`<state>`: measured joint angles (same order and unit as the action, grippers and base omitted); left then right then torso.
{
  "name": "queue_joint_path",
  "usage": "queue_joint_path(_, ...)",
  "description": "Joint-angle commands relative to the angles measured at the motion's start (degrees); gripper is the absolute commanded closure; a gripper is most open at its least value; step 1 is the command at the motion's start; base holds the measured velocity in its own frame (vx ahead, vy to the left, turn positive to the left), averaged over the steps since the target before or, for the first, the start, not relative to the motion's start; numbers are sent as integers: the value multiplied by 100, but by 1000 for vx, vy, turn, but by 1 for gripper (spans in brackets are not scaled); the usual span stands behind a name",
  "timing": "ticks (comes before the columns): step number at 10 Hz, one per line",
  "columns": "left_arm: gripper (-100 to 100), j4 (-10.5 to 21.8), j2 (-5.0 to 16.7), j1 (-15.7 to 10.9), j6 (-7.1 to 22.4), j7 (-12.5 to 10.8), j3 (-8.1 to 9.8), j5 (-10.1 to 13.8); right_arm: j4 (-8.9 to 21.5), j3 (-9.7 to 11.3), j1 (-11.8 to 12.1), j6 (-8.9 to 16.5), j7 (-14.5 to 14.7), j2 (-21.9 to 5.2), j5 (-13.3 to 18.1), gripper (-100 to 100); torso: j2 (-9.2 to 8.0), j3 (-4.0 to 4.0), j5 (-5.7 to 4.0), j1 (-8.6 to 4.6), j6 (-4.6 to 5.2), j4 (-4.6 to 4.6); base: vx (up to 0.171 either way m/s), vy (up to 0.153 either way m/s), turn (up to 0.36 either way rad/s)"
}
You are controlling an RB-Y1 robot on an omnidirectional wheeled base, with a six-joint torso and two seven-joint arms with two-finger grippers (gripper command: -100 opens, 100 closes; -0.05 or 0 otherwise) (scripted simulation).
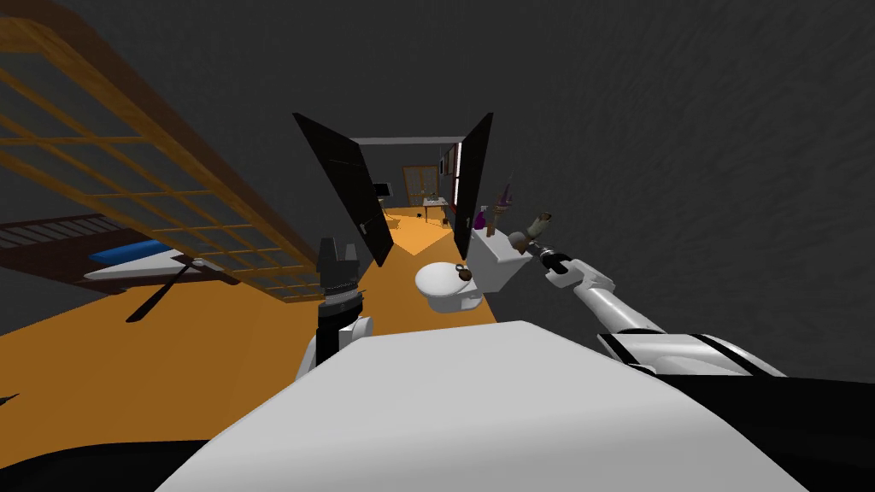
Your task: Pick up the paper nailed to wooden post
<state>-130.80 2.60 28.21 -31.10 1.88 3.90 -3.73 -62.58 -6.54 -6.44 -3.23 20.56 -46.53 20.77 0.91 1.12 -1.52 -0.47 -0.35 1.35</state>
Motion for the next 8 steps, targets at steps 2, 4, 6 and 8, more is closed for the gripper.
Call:
queue_joint_path(2, 0, 0, 0, 0, 0, 0, 0, 0, -423, -297, 382, 32, -108, 45, 6, 100, -9, -3, -6, 7, -8, 3, 50, 1, -32)
queue_joint_path(4, 0, 0, 0, 1, 0, 0, 0, 0, -796, -297, 768, 32, -108, 45, 6, 100, 31, 17, 0, 6, 2, 6, 116, 2, -45)
queue_joint_path(6, 0, 0, 0, 0, 0, 0, 0, 0, -1092, -297, 984, 32, -108, 45, 6, 100, 6, 6, -10, -6, -2, 6, 3, -10, 6)
queue_joint_path(8, 0, 0, 0, 1, 0, 0, 0, 0, -1547, -605, 1445, 112, -218, 84, 10, 100, 21, 11, -7, -9, 10, 4, 137, -6, -64)
